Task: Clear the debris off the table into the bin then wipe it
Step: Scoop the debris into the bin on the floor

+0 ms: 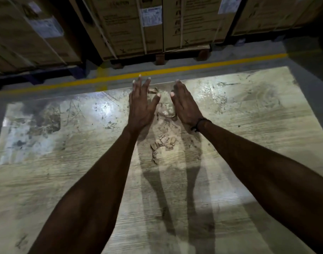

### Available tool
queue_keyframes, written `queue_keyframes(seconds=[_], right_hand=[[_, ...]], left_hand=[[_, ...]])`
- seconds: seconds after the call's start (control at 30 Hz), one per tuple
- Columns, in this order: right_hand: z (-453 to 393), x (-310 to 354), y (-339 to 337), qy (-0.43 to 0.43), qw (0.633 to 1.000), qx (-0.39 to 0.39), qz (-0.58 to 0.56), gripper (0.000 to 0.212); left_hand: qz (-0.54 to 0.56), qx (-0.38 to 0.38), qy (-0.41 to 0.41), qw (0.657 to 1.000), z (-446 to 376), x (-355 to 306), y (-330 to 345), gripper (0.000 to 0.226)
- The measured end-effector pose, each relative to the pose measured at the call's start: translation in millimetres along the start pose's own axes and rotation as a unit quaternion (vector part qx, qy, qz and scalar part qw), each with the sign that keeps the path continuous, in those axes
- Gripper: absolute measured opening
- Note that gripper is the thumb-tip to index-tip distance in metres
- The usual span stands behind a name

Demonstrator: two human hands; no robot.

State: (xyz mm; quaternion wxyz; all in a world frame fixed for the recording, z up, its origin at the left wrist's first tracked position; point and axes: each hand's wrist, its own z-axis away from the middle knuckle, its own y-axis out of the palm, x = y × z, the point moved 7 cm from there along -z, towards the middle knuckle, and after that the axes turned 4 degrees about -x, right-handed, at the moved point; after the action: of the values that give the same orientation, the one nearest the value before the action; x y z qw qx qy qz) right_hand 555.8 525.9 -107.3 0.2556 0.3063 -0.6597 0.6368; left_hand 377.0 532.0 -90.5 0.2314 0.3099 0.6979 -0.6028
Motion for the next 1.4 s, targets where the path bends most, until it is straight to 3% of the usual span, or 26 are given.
queue_keyframes(seconds=[0.13,0.23,0.4,1.0,1.3,1.4], right_hand=[[-16,14,16,-0.064,0.997,0.049,0.011,0.058],[-12,18,20,-0.105,0.992,0.058,0.035,0.051],[21,15,19,-0.103,0.991,0.069,0.054,0.052],[247,53,27,-0.090,0.990,0.025,0.109,0.052],[343,81,41,-0.057,0.996,-0.016,0.070,0.054],[349,67,12,-0.004,0.993,-0.096,0.070,0.059]], left_hand=[[-0.020,0.105,0.050,0.993,-10,11,22,0.065],[-0.024,0.104,0.068,0.992,5,7,23,0.060],[0.000,0.114,0.065,0.991,38,-3,13,0.055],[-0.017,0.154,0.171,0.973,236,-26,-16,0.053],[0.000,0.122,0.073,0.990,335,-41,-31,0.056],[0.001,0.059,0.045,0.997,339,-32,-62,0.061]])
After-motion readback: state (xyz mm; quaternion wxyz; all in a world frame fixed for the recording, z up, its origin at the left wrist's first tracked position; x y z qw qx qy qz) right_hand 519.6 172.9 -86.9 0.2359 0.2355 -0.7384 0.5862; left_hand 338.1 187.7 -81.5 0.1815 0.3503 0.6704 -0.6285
